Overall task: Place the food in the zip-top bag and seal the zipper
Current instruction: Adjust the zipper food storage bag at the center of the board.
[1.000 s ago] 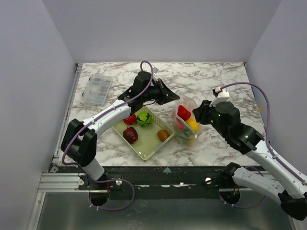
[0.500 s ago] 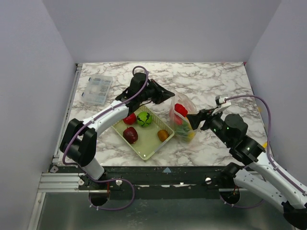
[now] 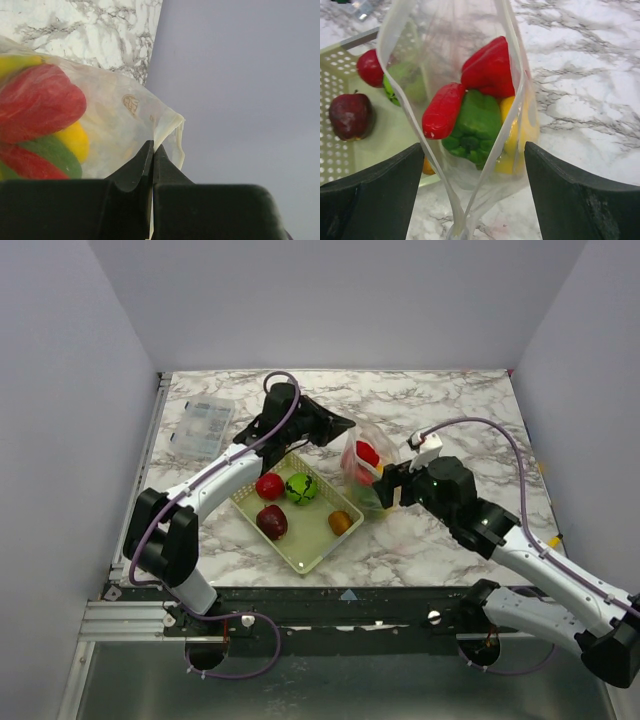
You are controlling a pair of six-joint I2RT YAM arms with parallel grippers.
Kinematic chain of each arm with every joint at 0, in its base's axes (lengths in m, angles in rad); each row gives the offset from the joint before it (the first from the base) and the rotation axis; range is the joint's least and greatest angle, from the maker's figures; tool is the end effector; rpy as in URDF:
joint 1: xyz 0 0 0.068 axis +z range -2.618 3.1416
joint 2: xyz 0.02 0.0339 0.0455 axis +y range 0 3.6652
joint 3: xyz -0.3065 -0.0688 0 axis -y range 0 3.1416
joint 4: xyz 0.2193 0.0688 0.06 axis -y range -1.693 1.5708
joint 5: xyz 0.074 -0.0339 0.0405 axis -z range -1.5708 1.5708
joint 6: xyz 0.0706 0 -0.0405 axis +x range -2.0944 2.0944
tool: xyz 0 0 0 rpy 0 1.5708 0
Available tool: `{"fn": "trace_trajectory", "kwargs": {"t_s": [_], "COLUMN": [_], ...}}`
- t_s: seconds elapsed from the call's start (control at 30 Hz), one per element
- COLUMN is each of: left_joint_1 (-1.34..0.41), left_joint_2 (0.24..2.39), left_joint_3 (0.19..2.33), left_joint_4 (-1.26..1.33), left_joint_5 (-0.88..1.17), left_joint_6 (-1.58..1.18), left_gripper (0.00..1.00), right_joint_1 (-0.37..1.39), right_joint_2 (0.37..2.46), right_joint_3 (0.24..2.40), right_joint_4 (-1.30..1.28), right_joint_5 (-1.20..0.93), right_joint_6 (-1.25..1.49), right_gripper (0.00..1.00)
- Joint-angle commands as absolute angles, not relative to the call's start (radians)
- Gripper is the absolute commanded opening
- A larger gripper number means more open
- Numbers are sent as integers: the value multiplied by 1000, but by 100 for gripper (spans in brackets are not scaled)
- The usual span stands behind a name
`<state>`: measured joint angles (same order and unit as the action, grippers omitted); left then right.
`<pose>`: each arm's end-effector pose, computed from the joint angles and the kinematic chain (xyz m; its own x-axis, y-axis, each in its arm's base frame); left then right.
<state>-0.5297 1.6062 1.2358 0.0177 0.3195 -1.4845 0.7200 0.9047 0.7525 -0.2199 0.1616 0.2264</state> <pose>0.3248 -0.2159 0.3476 -0.7570 -0.6528 0.0272 -0.2337 0.2317 -0.9443 0.1506 0.1170 0.3283 -0.3872 -0.0449 -0.9209 -0.4630 0.8732 0.1521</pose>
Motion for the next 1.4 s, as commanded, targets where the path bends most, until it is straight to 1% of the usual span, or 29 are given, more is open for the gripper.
{"fn": "trace_trajectory", "kwargs": {"t_s": [0.0, 0.07, 0.13, 0.23, 0.37, 0.4, 0.43, 0.53, 0.6, 0.73, 0.8, 0.87, 0.97, 1.07, 1.13, 1.17, 1.2, 1.27, 1.37], "left_joint_1": [-514, -510, -506, -498, -485, -483, -481, -474, -466, -455, -451, -452, -456, -471, -488, -491, -499, -511, -531], "left_joint_2": [1606, 1604, 1603, 1592, 1577, 1570, 1564, 1539, 1507, 1411, 1351, 1319, 1338, 1364, 1363, 1370, 1379, 1399, 1423], "left_joint_3": [1285, 1290, 1297, 1296, 1283, 1279, 1275, 1275, 1270, 1230, 1201, 1183, 1255, 1270, 1235, 1229, 1244, 1292, 1324], "left_joint_4": [7, 2, -15, -38, -51, -50, -47, -54, -63, -80, -35, 67, 81, 167, 222, 205, 131, -16, -141], "left_joint_5": [278, 273, 272, 270, 284, 292, 299, 329, 338, 314, 331, 400, 512, 708, 818, 899, 936, 954, 963], "left_joint_6": [-1539, -1536, -1524, -1503, -1454, -1440, -1418, -1326, -1252, -1086, -971, -842, -615, -384, -167, -39, 89, 324, 544], "left_gripper": [0, 0, 0, 0, 1, 5, 13, 35, 47, 62, 66, 66, 65, 65, 64, 65, 67, 67, 68], "right_joint_1": [743, 745, 744, 745, 744, 744, 745, 745, 744, 744, 743, 743, 736, 721, 715, 711, 708, 701, 702], "right_joint_2": [970, 997, 1009, 1012, 1000, 997, 997, 1004, 1009, 1002, 990, 976, 955, 962, 973, 974, 972, 956, 942], "right_joint_3": [809, 820, 820, 809, 768, 754, 747, 734, 726, 715, 709, 701, 679, 675, 676, 676, 675, 669, 663], "right_joint_4": [-241, -233, -205, -150, -50, -26, -11, 29, 46, 73, 78, 89, 126, 147, 149, 149, 148, 151, 142], "right_joint_5": [343, 377, 395, 396, 366, 343, 336, 340, 338, 332, 323, 310, 261, 216, 199, 193, 181, 158, 132], "right_joint_6": [171, 159, 147, 118, 86, 72, 63, 54, 49, 41, 28, 10, -46, -64, -72, -71, -70, -64, -60], "right_gripper": [82, 76, 67, 49, 28, 23, 19, 1, 1, 0, 1, 1, 1, 1, 1, 1, 1, 1, 1]}}
